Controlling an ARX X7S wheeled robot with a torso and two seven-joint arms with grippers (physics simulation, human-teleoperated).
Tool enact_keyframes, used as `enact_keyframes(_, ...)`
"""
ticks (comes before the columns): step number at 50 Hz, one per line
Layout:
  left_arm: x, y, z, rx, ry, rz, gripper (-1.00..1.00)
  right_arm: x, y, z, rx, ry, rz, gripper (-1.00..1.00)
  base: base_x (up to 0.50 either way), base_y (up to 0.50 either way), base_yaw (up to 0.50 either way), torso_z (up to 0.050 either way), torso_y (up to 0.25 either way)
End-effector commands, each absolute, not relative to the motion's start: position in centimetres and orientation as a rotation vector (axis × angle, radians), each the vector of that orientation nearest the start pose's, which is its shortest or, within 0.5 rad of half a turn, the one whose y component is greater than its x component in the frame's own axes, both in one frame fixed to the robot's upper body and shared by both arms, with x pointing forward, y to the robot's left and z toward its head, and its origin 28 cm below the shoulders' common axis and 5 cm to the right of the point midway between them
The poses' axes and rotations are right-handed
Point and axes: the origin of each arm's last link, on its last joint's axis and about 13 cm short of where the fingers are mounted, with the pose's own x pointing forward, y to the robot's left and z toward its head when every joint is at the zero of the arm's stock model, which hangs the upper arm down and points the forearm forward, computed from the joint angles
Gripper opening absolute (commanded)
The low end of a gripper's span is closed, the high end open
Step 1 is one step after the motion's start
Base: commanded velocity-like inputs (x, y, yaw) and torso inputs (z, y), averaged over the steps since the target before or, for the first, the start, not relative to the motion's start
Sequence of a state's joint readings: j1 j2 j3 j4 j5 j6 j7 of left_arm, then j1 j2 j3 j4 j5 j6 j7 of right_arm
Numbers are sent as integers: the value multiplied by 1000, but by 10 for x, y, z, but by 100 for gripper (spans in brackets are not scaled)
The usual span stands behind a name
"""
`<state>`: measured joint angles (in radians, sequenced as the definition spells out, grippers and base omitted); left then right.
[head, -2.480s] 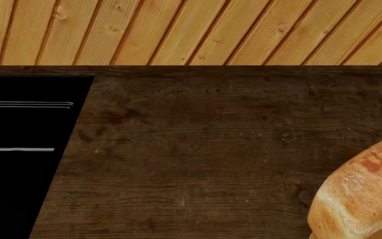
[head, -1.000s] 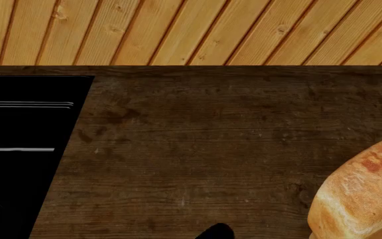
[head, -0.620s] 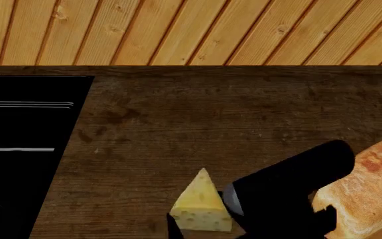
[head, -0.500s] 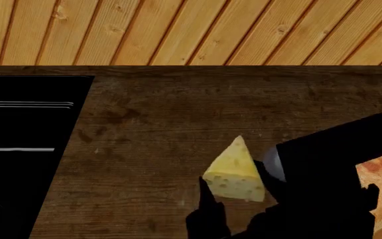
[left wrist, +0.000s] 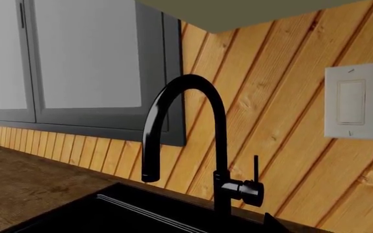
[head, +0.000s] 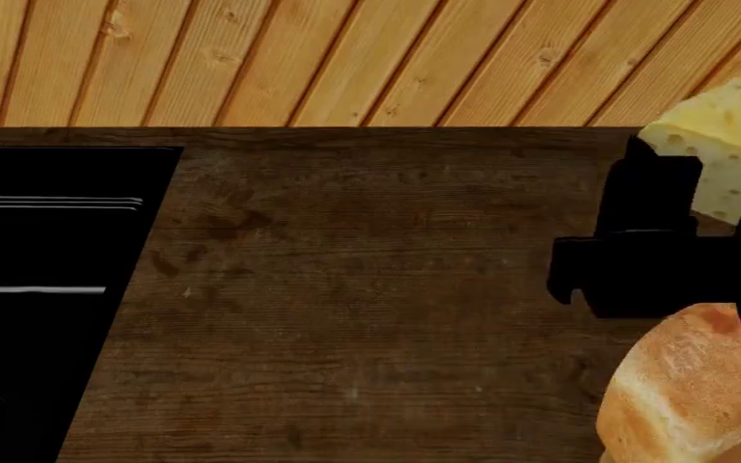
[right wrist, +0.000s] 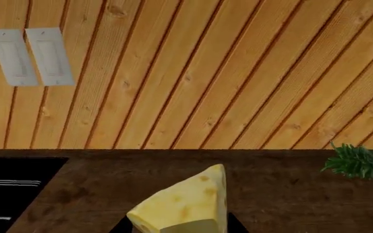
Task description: Pick up the wedge of cheese and place it on the slice of bread to prepare a simple cheese on bread dish.
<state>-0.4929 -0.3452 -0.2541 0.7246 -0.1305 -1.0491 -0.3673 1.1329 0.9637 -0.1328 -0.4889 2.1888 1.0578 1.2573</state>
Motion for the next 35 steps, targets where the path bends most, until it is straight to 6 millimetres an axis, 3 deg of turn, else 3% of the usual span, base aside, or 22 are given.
enact_keyframes(1,228,301,216,126,-232,613,100,175,-183,346,92,123,-52,-100,0,0,0,0,0)
enact_keyframes(11,228,302,216,124,-233,614,100,178,-187,352,82,184,-103,-100,0,0,0,0,0)
enact_keyframes(24,228,302,216,123,-233,618,100,198,-190,365,33,237,-118,-100,0,0,0,0,0)
enact_keyframes(35,228,302,216,124,-231,619,100,208,-195,362,26,278,-142,-100,0,0,0,0,0)
